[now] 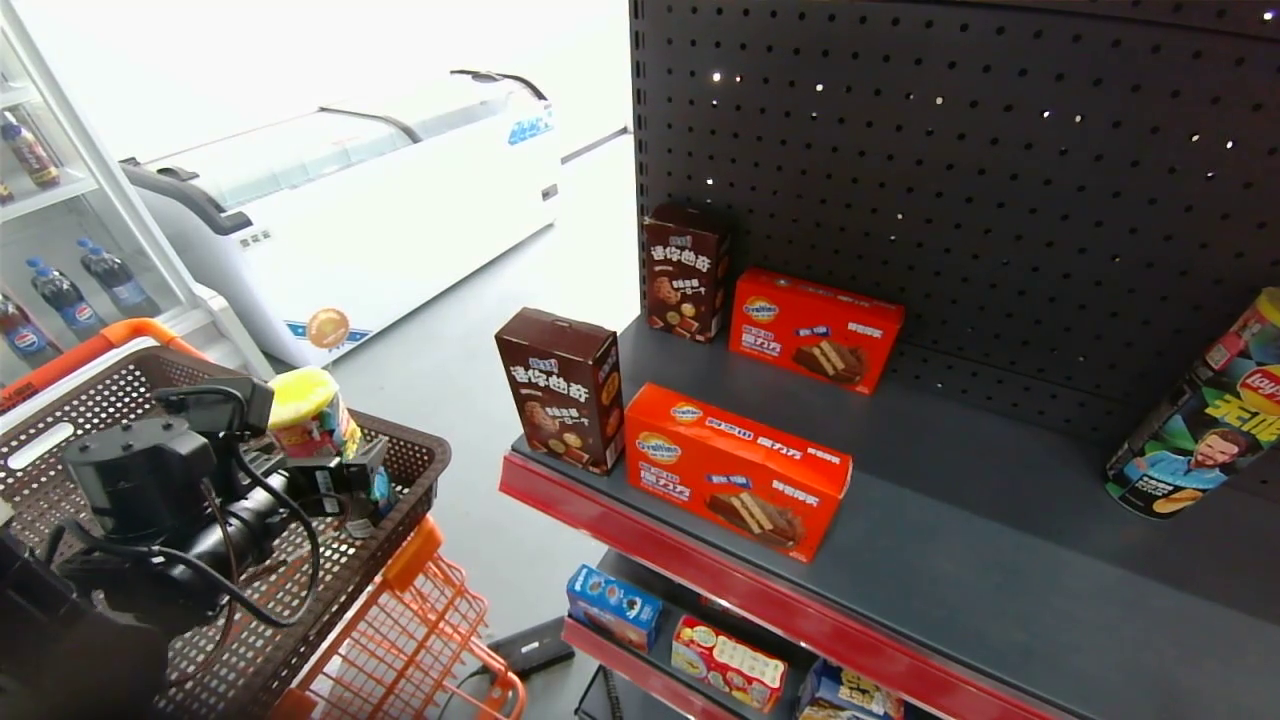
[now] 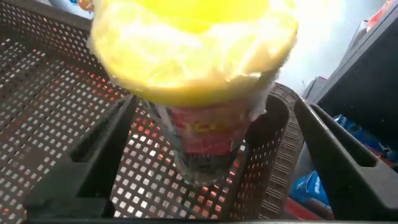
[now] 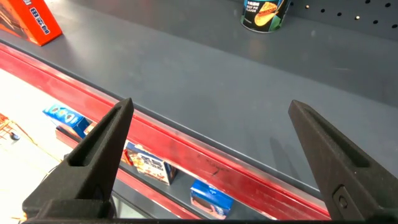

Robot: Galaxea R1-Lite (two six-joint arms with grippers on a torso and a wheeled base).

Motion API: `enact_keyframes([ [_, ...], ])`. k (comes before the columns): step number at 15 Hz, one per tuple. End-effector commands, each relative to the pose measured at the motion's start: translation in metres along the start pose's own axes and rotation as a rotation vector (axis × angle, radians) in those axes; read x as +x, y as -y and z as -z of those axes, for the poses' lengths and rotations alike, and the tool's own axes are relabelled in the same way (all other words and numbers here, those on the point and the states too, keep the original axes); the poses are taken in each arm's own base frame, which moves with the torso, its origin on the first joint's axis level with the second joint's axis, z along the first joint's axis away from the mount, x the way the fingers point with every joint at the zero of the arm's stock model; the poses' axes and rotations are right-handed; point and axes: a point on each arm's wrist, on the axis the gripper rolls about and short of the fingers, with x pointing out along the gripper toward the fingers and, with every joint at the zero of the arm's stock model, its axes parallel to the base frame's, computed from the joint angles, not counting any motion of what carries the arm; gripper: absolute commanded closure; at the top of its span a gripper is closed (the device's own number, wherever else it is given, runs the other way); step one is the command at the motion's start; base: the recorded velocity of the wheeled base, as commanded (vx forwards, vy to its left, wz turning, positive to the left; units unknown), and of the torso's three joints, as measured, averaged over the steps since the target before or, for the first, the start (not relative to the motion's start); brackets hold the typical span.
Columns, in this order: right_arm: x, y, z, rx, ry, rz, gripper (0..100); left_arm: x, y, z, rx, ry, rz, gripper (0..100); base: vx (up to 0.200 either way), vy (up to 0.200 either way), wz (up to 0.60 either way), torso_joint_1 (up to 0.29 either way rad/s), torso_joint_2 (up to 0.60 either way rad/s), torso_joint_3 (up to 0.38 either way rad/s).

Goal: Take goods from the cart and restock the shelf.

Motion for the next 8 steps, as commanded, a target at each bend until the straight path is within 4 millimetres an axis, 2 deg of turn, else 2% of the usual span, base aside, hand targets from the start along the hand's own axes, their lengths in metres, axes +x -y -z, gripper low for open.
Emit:
enact_keyframes([
  [1, 0.000, 0.000, 0.000, 0.000, -0.002, 0.000, 0, 0.018, 0.000, 0.014, 0.002, -0.040, -0.005, 0, 0.000, 0.000, 0.00, 0.000, 0.00, 0.000],
  [4, 0.000, 0.000, 0.000, 0.000, -0.002, 0.000, 0, 0.025, 0.000, 0.015, 0.001, -0.037, -0.005, 0, 0.000, 0.000, 0.00, 0.000, 0.00, 0.000],
  [5, 0.000, 0.000, 0.000, 0.000, -0.002, 0.000, 0, 0.034, 0.000, 0.018, -0.007, -0.024, -0.008, 0, 0.000, 0.000, 0.00, 0.000, 0.00, 0.000],
  [6, 0.000, 0.000, 0.000, 0.000, -0.002, 0.001, 0, 0.037, 0.000, 0.016, -0.013, 0.004, -0.006, 100, 0.000, 0.000, 0.00, 0.000, 0.00, 0.000],
  [8, 0.000, 0.000, 0.000, 0.000, -0.002, 0.000, 0, 0.042, 0.001, 0.012, -0.010, 0.026, -0.003, 100, 0.000, 0.000, 0.00, 0.000, 0.00, 0.000],
])
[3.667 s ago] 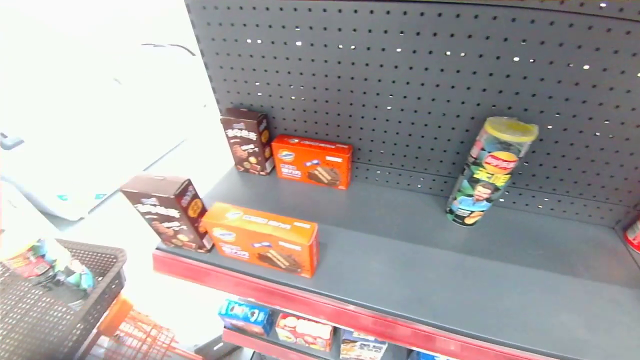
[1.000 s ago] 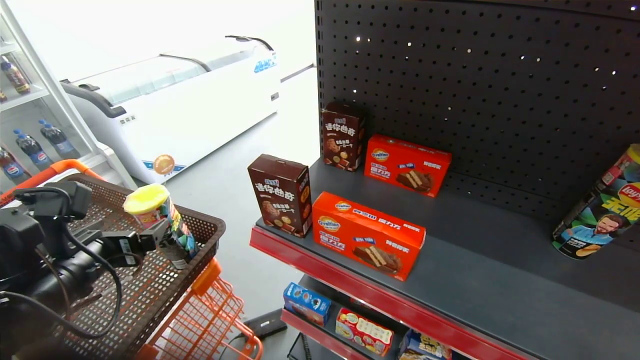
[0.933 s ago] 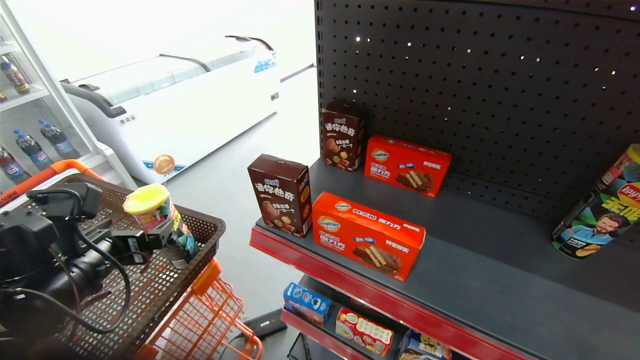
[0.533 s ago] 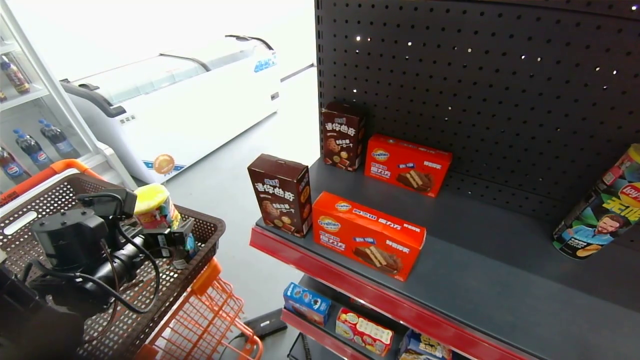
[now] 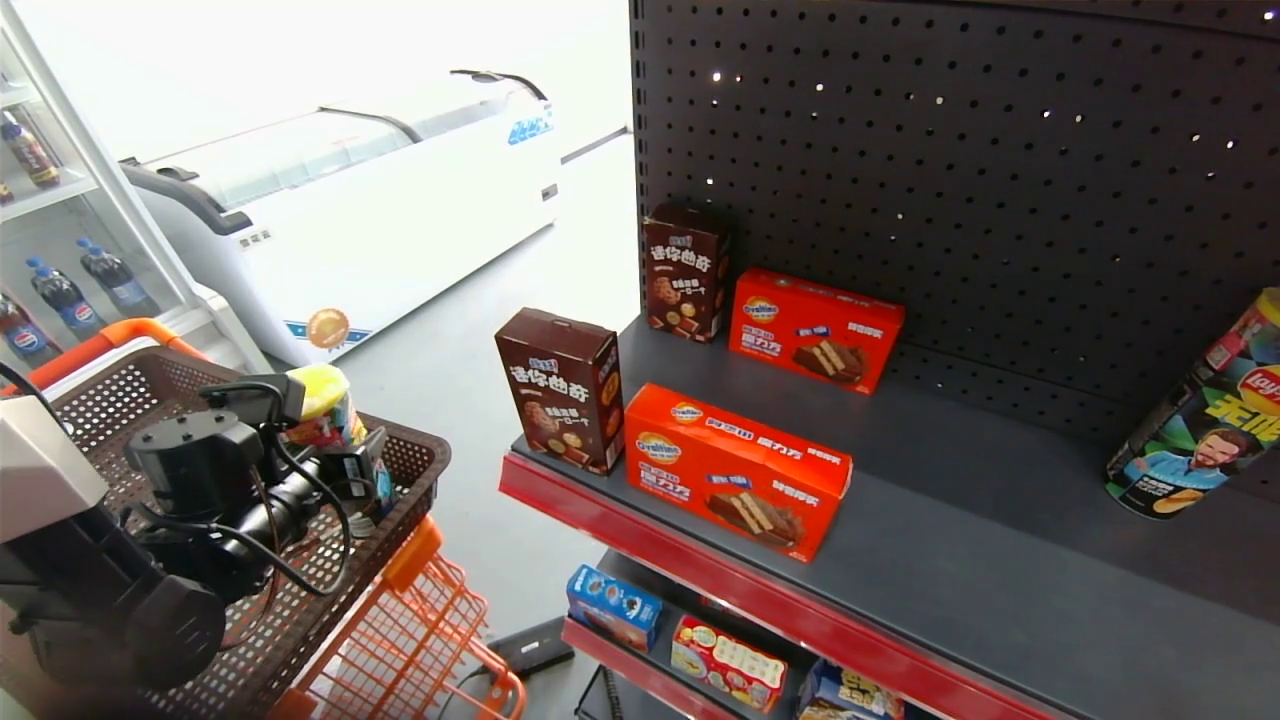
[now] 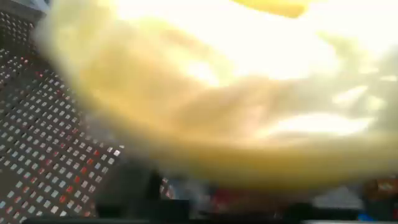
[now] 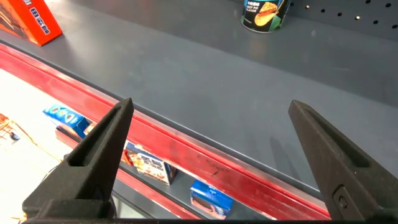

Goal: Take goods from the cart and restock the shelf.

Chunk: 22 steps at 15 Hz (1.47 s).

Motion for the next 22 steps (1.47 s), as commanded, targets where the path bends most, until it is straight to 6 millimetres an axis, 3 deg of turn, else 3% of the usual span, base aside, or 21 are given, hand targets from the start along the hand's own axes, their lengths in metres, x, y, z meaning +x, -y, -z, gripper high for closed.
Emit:
enact_keyframes([
  [1, 0.000, 0.000, 0.000, 0.000, -0.002, 0.000, 0, 0.004, 0.001, 0.001, 0.002, 0.005, 0.002, 100, 0.000, 0.000, 0.00, 0.000, 0.00, 0.000],
  [4, 0.000, 0.000, 0.000, 0.000, -0.002, 0.000, 0, 0.003, -0.001, -0.003, 0.001, 0.020, -0.007, 100, 0.000, 0.000, 0.00, 0.000, 0.00, 0.000],
  [8, 0.000, 0.000, 0.000, 0.000, -0.002, 0.000, 0, -0.012, 0.001, -0.051, -0.009, 0.158, 0.008, 100, 0.000, 0.000, 0.00, 0.000, 0.00, 0.000],
  [12, 0.000, 0.000, 0.000, 0.000, -0.002, 0.000, 0, -0.054, 0.002, -0.098, -0.001, 0.197, 0.121, 100, 0.000, 0.000, 0.00, 0.000, 0.00, 0.000],
  [16, 0.000, 0.000, 0.000, 0.000, -0.002, 0.000, 0, -0.084, 0.010, -0.115, 0.012, 0.249, 0.225, 100, 0.000, 0.000, 0.00, 0.000, 0.00, 0.000],
  [22, 0.000, 0.000, 0.000, 0.000, -0.002, 0.000, 0, -0.128, 0.082, -0.121, 0.025, 0.232, 0.626, 100, 0.000, 0.000, 0.00, 0.000, 0.00, 0.000],
])
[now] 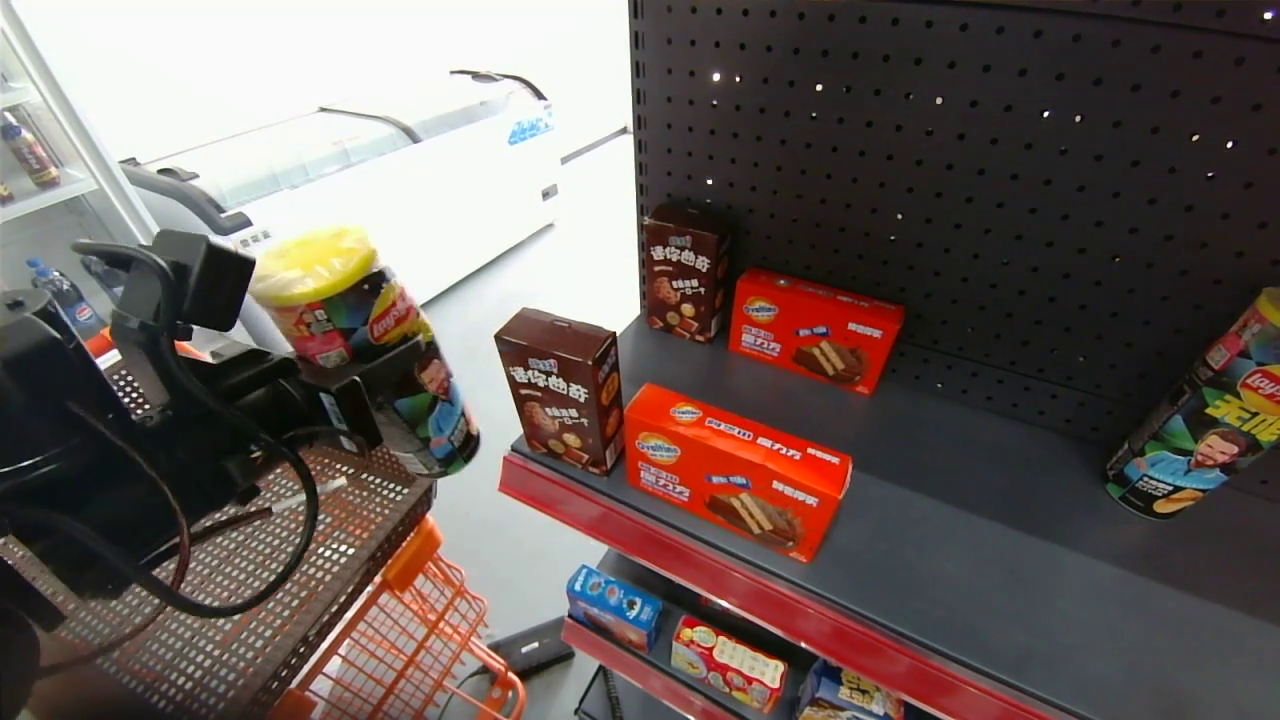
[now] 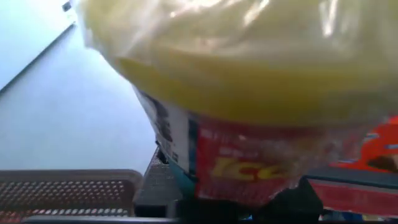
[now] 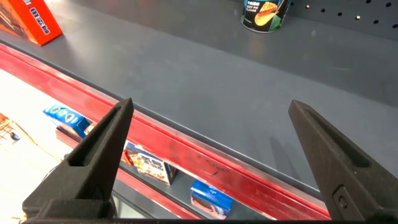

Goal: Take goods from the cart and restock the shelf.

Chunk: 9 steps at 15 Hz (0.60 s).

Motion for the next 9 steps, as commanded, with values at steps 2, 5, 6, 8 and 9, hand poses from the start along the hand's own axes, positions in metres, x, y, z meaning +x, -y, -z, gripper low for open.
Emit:
enact_keyframes([
  [2, 0.000, 0.000, 0.000, 0.000, -0.002, -0.001, 0, -0.010, 0.032, -0.009, -0.010, 0.032, 0.167, 100, 0.000, 0.000, 0.00, 0.000, 0.00, 0.000],
  [5, 0.000, 0.000, 0.000, 0.000, -0.002, -0.001, 0, -0.016, 0.054, -0.011, -0.017, 0.035, 0.293, 100, 0.000, 0.000, 0.00, 0.000, 0.00, 0.000],
  [6, 0.000, 0.000, 0.000, 0.000, -0.002, -0.001, 0, -0.017, 0.057, -0.011, -0.020, 0.016, 0.317, 100, 0.000, 0.000, 0.00, 0.000, 0.00, 0.000],
  [8, 0.000, 0.000, 0.000, 0.000, -0.002, 0.001, 0, -0.020, 0.065, -0.012, -0.024, -0.004, 0.389, 100, 0.000, 0.000, 0.00, 0.000, 0.00, 0.000],
  [9, 0.000, 0.000, 0.000, 0.000, -0.002, 0.001, 0, -0.020, 0.066, -0.013, -0.024, 0.002, 0.403, 100, 0.000, 0.000, 0.00, 0.000, 0.00, 0.000],
])
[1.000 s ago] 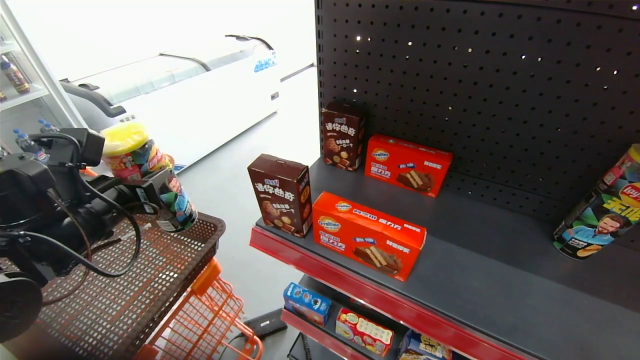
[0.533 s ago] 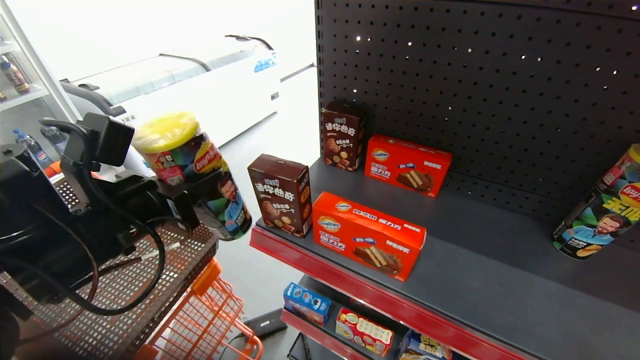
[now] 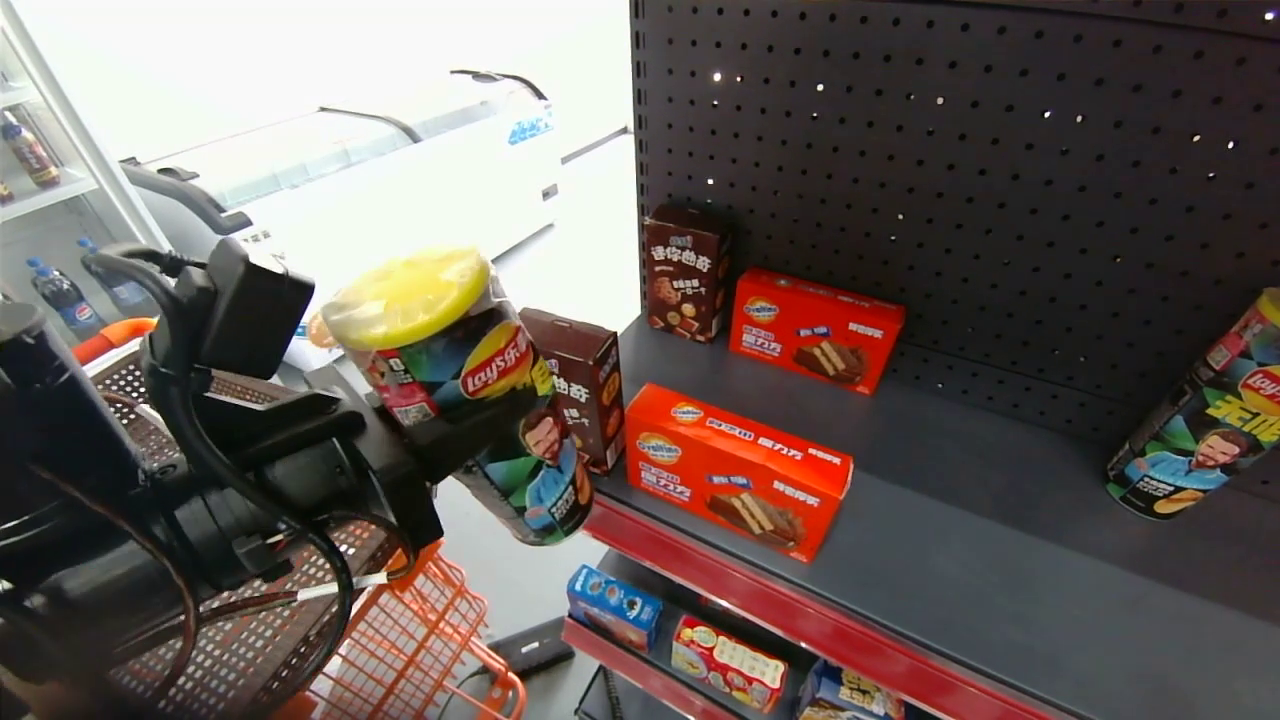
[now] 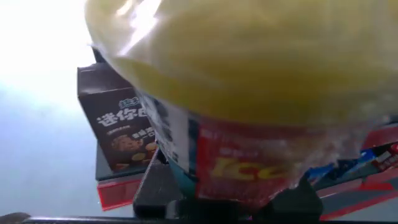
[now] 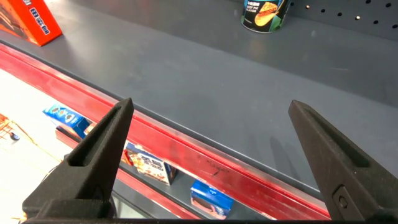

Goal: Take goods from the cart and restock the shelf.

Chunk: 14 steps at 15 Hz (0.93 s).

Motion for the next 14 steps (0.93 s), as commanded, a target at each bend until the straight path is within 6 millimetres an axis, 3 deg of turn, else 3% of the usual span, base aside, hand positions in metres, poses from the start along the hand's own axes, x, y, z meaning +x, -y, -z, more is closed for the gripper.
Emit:
enact_keyframes([
  [1, 0.000, 0.000, 0.000, 0.000, -0.002, -0.001, 0, -0.001, 0.005, -0.005, 0.007, 0.024, 0.050, 100, 0.000, 0.000, 0.00, 0.000, 0.00, 0.000],
  [10, 0.000, 0.000, 0.000, 0.000, -0.002, -0.001, 0, -0.009, 0.012, -0.016, -0.019, -0.028, 0.196, 100, 0.000, 0.000, 0.00, 0.000, 0.00, 0.000],
  [14, 0.000, 0.000, 0.000, 0.000, -0.002, 0.000, 0, -0.016, 0.022, -0.012, -0.026, -0.038, 0.254, 100, 0.000, 0.000, 0.00, 0.000, 0.00, 0.000],
])
